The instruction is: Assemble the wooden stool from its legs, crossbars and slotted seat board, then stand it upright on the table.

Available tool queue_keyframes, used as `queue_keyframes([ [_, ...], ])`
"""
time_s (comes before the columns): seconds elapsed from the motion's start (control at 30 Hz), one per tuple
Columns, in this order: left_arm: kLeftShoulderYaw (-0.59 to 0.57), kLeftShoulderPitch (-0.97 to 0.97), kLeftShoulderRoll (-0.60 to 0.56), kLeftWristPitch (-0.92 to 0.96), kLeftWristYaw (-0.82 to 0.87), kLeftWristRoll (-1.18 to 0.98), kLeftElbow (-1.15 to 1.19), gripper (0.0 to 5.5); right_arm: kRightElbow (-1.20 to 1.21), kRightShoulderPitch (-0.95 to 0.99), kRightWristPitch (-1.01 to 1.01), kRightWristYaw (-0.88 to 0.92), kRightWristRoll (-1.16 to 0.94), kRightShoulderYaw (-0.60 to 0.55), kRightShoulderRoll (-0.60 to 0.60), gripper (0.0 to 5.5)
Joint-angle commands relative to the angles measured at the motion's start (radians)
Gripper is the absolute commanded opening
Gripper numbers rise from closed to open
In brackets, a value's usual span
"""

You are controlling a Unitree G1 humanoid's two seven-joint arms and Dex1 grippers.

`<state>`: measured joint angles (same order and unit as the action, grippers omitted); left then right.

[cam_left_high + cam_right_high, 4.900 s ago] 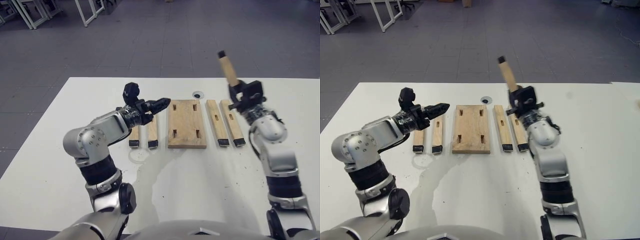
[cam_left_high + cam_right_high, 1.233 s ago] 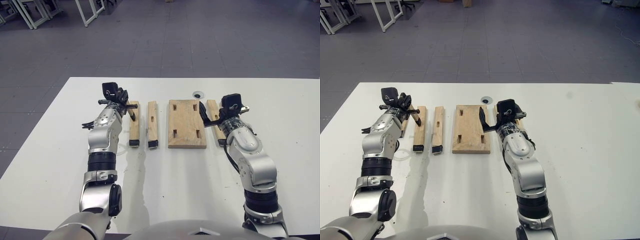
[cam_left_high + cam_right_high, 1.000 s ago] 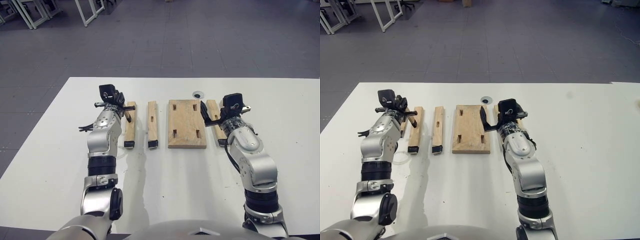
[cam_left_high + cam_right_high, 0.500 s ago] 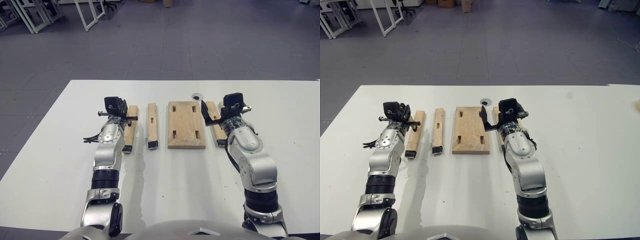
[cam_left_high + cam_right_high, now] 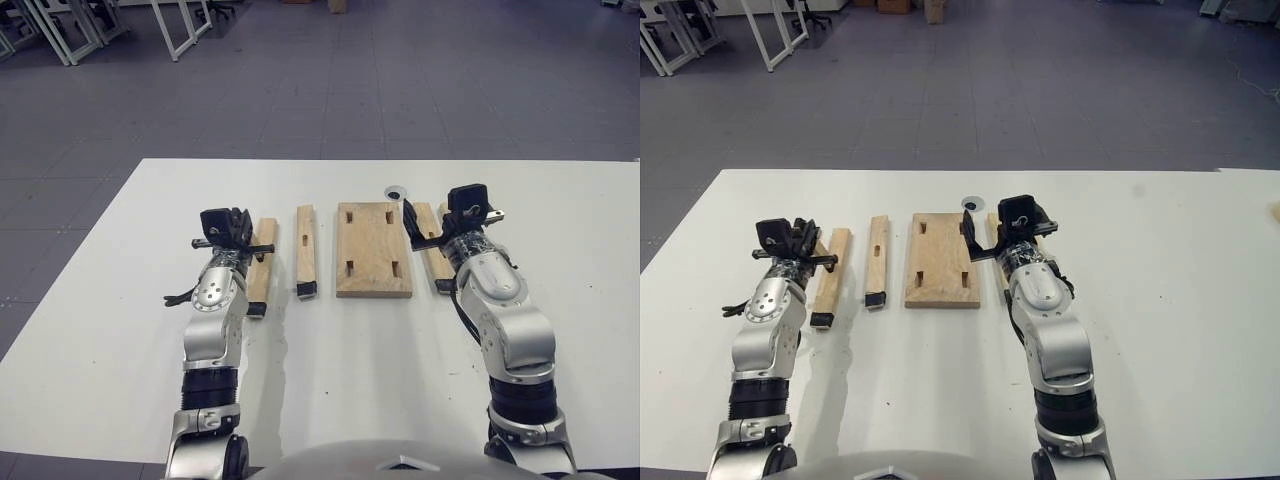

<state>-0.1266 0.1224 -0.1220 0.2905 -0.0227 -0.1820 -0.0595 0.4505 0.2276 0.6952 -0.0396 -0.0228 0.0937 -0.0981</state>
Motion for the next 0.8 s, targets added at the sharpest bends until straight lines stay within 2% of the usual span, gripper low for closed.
queue_keyframes([
  [0.03,0.034,-0.102,0.042,0.122,0.003,-0.014,-0.033,0.41,-0.003,0.017,0.013,-0.001,0.006,-0.005,0.000,5.50],
  [0.27,0.023,-0.065,0.068,0.113,0.000,-0.034,-0.035,0.41,-0.011,0.022,0.008,-0.005,0.005,0.000,0.001,5.50],
  [0.43,0.029,-0.070,0.071,0.123,-0.021,-0.051,-0.067,1.41,-0.008,0.020,0.009,-0.005,0.007,0.004,0.003,5.50],
  [0.73,0.017,-0.027,0.016,0.187,0.036,0.029,-0.120,2.76,0.000,0.007,0.008,0.007,0.011,0.005,0.011,5.50],
  [0.77,0.018,-0.018,0.010,0.195,0.040,0.039,-0.129,3.04,0.000,0.006,0.008,0.008,0.011,0.004,0.012,5.50],
  [0.8,0.021,-0.006,0.006,0.205,0.035,0.040,-0.138,3.04,0.002,0.003,0.008,0.011,0.012,0.004,0.014,5.50],
])
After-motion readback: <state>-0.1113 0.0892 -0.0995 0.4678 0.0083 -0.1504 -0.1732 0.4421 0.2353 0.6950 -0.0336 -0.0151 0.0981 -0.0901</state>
